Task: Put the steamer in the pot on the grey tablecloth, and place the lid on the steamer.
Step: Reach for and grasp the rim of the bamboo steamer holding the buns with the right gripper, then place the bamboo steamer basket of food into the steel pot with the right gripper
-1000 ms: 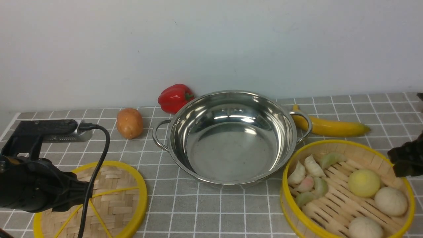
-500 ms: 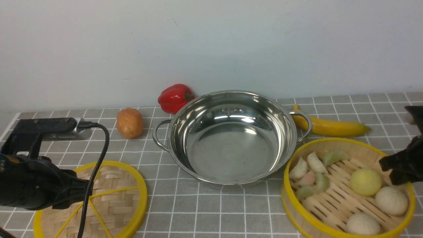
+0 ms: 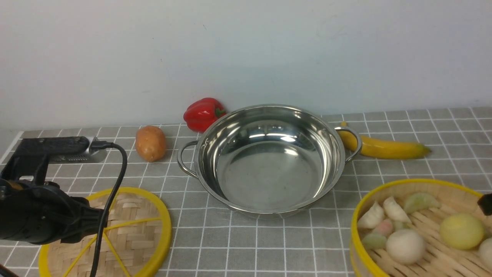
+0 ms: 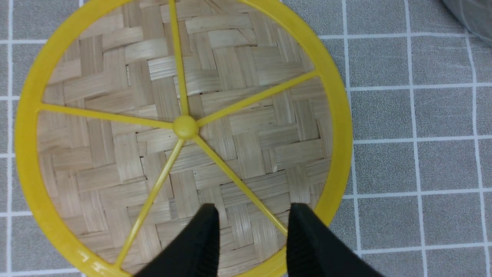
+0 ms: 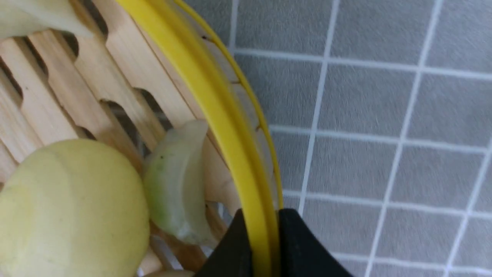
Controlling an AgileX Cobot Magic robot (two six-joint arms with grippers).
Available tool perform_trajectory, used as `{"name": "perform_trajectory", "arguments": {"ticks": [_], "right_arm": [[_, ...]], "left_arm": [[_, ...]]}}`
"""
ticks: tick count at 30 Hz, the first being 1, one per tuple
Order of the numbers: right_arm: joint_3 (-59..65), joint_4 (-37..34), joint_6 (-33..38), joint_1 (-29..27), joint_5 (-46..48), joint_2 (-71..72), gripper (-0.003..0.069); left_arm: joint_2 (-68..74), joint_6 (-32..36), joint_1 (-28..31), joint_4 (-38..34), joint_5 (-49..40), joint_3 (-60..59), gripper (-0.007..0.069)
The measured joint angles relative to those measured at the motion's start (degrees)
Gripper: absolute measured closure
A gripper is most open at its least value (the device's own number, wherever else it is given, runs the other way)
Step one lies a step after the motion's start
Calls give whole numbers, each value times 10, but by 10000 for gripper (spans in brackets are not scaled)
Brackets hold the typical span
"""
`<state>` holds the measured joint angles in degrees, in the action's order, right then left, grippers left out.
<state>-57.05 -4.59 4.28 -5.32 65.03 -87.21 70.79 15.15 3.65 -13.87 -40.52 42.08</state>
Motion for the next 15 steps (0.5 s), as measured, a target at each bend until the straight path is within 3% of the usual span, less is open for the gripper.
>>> {"name": "perform_trajectory", "arguments": {"ticks": [6, 15], "right_arm": [[-95, -46, 2, 15, 51, 39, 584], [-332, -33, -66, 189, 65, -91, 584]], "left_arm": [[0, 0, 0, 1, 0, 0, 382], [0, 0, 0, 2, 2, 0, 382]]}}
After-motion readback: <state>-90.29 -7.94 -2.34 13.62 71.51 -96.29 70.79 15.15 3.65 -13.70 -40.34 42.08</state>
